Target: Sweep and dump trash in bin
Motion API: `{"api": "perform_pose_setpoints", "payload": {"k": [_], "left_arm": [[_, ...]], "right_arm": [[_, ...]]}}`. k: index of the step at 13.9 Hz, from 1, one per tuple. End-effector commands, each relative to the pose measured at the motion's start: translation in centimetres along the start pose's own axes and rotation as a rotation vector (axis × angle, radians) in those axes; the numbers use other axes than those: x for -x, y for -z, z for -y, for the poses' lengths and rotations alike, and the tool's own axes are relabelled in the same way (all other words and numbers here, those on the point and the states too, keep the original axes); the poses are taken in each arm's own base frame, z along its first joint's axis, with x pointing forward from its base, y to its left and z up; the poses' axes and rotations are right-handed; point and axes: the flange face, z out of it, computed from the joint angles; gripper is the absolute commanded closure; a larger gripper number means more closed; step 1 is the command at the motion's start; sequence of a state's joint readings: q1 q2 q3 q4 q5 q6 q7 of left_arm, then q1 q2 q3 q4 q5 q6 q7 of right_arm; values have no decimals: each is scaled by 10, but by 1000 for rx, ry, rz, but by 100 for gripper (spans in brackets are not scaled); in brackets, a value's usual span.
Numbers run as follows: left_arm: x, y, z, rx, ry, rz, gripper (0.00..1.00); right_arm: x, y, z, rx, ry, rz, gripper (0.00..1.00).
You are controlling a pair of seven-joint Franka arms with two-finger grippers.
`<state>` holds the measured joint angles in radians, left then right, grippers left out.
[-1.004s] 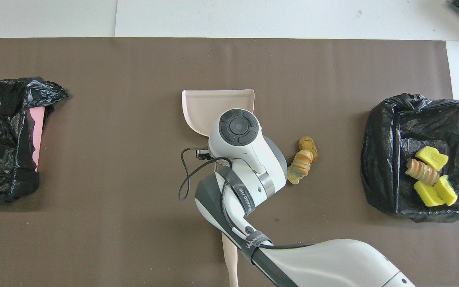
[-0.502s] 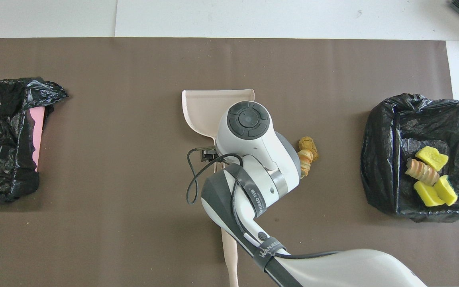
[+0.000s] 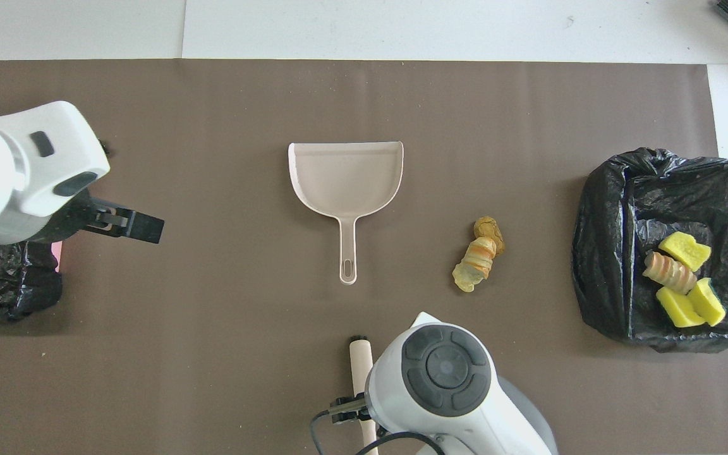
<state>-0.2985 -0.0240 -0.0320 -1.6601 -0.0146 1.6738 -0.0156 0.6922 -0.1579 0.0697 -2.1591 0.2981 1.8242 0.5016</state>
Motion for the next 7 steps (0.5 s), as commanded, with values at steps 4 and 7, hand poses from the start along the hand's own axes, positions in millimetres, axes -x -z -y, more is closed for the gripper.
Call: {"api": "perform_pose_setpoints", "payload": {"k": [4,7], "left_arm": [[-27,-93,-105,1,15,-2,0],[-40,-163,-169,8,72,-15,0]], "right_arm": [[40,-77,3,7,-31,21,0],[48,-124,8,8,-19,-15,0]]}}
